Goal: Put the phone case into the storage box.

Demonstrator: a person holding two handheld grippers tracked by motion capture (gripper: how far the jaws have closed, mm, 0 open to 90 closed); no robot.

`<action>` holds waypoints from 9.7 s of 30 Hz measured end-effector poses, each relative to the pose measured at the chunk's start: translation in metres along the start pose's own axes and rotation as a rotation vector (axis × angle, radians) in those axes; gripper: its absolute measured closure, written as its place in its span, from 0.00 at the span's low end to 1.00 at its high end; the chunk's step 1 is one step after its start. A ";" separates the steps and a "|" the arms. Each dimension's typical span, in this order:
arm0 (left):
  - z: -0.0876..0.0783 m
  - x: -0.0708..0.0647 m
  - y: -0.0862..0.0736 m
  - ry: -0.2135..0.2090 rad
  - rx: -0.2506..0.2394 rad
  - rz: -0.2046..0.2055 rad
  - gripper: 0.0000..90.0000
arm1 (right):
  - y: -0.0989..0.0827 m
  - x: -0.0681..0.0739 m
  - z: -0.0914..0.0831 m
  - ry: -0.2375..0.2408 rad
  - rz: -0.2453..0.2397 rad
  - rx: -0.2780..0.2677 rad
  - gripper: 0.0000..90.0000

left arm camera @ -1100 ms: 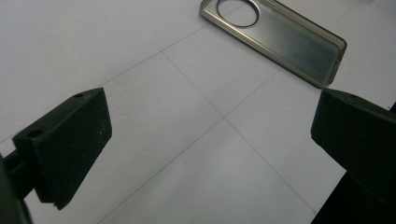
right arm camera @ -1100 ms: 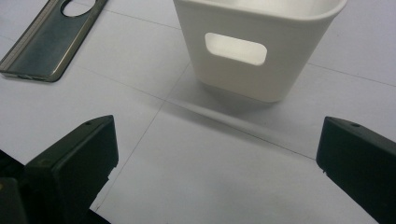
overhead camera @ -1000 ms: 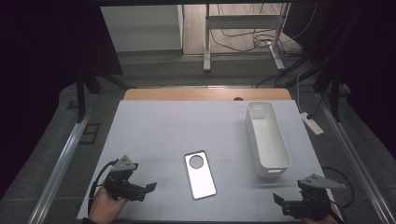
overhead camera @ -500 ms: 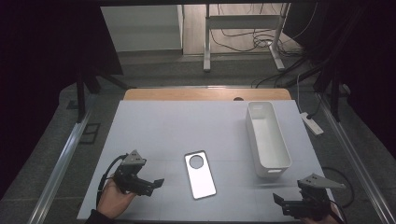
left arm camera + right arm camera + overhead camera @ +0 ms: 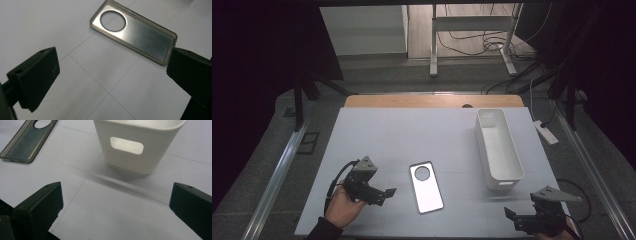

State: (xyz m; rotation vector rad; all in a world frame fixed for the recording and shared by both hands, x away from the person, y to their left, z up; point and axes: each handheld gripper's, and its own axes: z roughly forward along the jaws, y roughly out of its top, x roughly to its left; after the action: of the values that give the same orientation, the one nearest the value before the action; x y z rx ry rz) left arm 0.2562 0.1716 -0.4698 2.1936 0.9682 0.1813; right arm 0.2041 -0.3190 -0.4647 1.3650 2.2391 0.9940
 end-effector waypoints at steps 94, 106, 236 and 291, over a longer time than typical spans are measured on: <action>0.083 -0.055 0.060 -0.123 0.202 0.136 0.99 | 0.001 0.002 0.003 0.014 -0.021 0.037 0.00; 0.091 -0.057 0.039 -0.117 0.213 0.115 0.99 | 0.001 0.002 0.003 0.022 -0.030 0.037 0.00; 0.028 -0.005 0.017 0.052 0.176 -0.014 0.00 | 0.002 0.002 0.006 0.020 -0.034 0.059 0.00; 0.069 -0.007 0.001 0.065 0.286 0.028 0.46 | 0.002 0.002 0.007 0.025 -0.035 0.071 0.00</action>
State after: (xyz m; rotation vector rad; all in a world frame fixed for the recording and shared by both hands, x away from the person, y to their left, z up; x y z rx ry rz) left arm 0.2789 0.1276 -0.5178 2.4754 1.0539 0.1338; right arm 0.2086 -0.3136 -0.4676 1.3449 2.3290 0.9342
